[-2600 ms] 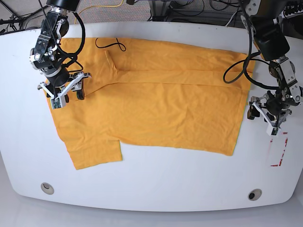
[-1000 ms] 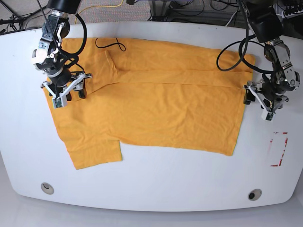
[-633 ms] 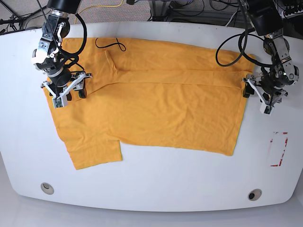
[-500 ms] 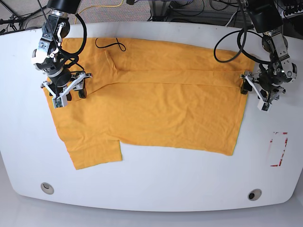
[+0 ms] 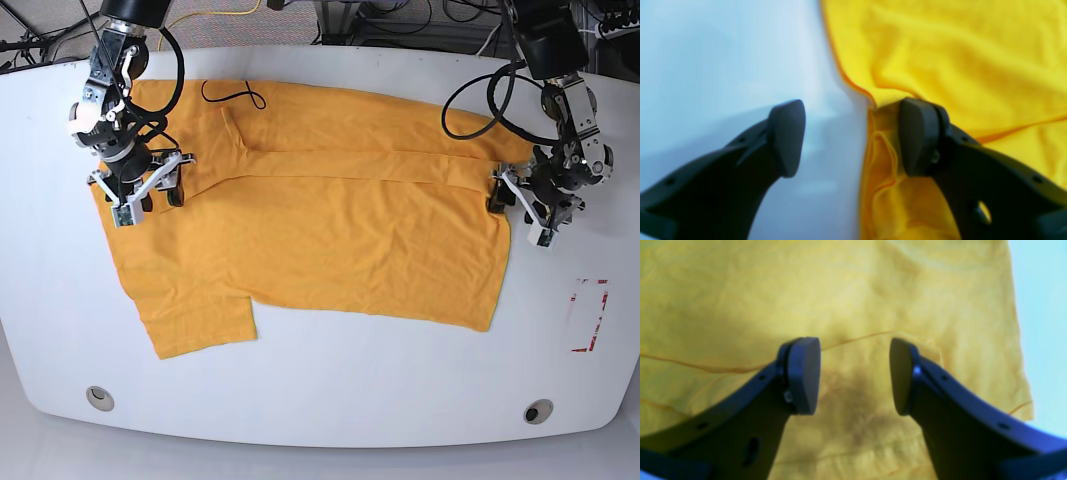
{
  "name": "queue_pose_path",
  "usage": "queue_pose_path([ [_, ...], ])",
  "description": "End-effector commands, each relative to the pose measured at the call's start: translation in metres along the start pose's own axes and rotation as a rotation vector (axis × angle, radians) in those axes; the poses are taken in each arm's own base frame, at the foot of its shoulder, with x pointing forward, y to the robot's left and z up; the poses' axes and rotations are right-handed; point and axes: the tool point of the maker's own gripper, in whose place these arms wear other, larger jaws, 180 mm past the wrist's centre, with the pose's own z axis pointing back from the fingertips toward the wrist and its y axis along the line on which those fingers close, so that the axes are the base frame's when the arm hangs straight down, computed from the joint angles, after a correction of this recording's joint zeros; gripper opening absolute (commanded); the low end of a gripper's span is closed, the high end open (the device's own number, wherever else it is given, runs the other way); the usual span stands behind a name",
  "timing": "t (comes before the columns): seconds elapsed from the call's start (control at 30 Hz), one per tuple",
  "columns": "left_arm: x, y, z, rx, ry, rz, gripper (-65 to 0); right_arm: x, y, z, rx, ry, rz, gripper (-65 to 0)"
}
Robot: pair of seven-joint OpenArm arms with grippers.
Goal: Fold the T-shirt properly
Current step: 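Move the left gripper onto the shirt's side edge below the folded band, then grasp the side edge with the left gripper and pull it inward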
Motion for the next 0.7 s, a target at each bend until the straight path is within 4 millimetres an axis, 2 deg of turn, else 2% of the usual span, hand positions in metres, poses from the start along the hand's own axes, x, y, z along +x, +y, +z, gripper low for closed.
queue_pose_path([
  [0.0, -0.001, -0.002, 0.001, -0.001, 0.017, -0.016, -24.5, 0.016, -0.004, 0.003, -0.004, -0.046, 0.011, -33.3],
  [0.5, -0.023, -0.025, 0.014, -0.019, 0.078, -0.09, -24.5, 0.02, -0.004, 0.002, -0.006, -0.054, 0.016, -33.6],
  [0.67, -0.024, -0.025, 0.022, -0.004, 0.072, -0.101, -24.6, 0.018, -0.002, 0.002, -0.003, -0.051, 0.016, -33.4],
])
